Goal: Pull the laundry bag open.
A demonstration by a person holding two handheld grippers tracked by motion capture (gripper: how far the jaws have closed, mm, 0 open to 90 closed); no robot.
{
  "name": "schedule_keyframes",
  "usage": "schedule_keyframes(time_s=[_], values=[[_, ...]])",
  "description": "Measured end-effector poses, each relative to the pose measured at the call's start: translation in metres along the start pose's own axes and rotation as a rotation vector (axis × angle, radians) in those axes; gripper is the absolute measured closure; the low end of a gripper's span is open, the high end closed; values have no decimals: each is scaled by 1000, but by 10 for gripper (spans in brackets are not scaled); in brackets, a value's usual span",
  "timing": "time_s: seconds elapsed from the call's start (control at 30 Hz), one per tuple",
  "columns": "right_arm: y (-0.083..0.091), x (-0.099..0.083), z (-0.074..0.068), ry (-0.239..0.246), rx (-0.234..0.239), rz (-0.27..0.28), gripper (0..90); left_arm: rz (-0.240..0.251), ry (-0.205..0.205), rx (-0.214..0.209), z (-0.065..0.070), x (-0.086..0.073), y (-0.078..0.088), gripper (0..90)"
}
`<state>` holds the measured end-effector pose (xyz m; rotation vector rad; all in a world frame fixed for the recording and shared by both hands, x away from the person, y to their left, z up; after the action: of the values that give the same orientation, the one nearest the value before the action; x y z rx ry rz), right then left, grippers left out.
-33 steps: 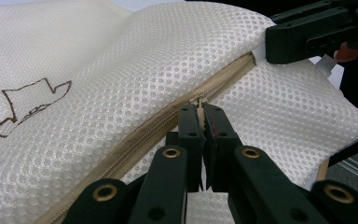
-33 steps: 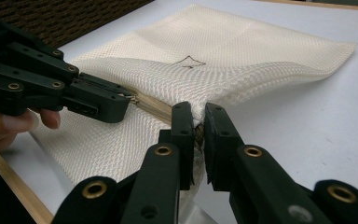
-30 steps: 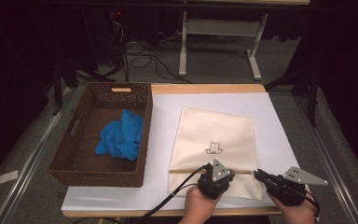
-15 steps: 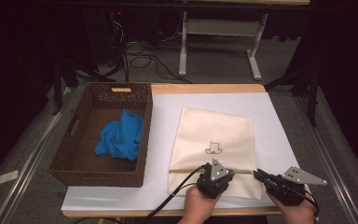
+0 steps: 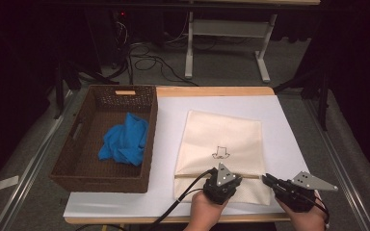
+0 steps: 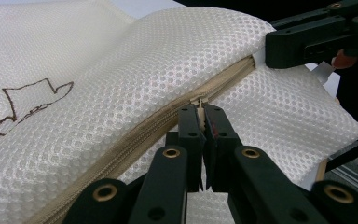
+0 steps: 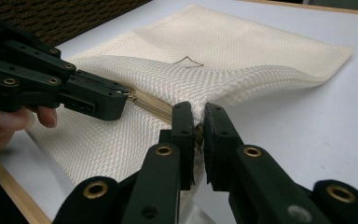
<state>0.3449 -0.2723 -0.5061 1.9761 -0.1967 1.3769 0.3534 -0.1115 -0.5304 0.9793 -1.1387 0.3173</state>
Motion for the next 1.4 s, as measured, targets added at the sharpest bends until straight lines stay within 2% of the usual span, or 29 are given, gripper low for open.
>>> schedule_keyframes(time_s=[0.17,0.2,0.23,0.27,0.3,0.33,0.37,0.4,0.43,0.5,0.53,0.6,0.67,0.7,0.73,0.77,0.97,1.4], values=[[0,0,0,1,3,0,849,1,5,1,0,-1,0,867],[-1,-1,0,5,5,-3,851,-5,7,30,-3,-3,0,869],[0,-2,1,4,-19,-6,852,-4,20,23,-6,-4,0,869],[2,-1,3,2,-19,-1,853,-4,20,23,-6,-4,0,868],[2,-1,3,2,-19,-1,853,-3,54,4,-10,-6,0,868],[3,-2,6,-29,1,9,852,-2,44,5,-11,-7,1,868],[1,-3,5,-12,-11,-2,852,-2,7,33,-9,-8,1,868],[0,-3,4,-3,-17,-5,852,-4,0,41,-9,-9,2,868],[1,-2,4,-6,-12,-1,852,-2,23,24,-11,-9,3,868],[1,-1,4,-12,-4,4,851,1,32,18,-12,-8,3,868],[0,-2,3,-9,0,-2,851,-5,14,21,-13,-9,4,868],[-1,-2,2,-4,1,-6,851,-5,11,37,-15,-10,4,868],[-1,-2,3,-4,-18,-7,852,-9,32,52,-22,-13,5,868],[1,-2,5,-12,-18,-2,852,-12,48,36,-26,-15,6,868],[1,-3,6,-26,-5,1,852,-21,49,58,-29,-16,7,869],[1,-4,7,-23,-15,-2,852,-19,46,56,-30,-17,8,869],[1,-3,5,-10,-4,-3,850,-14,40,55,-31,-16,11,868],[0,-5,8,-20,-7,-7,850,-15,39,61,-30,-17,9,868]])
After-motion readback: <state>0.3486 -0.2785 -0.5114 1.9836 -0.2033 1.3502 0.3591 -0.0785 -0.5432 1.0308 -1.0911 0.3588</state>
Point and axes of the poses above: each handheld gripper's, and its own axes: y roughly backward along the jaws, x roughly out of its top, z roughly to its right, the point moved 7 cm from there along -y, roughly forward along the jaws, and after that the axes turned 14 degrees about x, right-handed, at the moved point
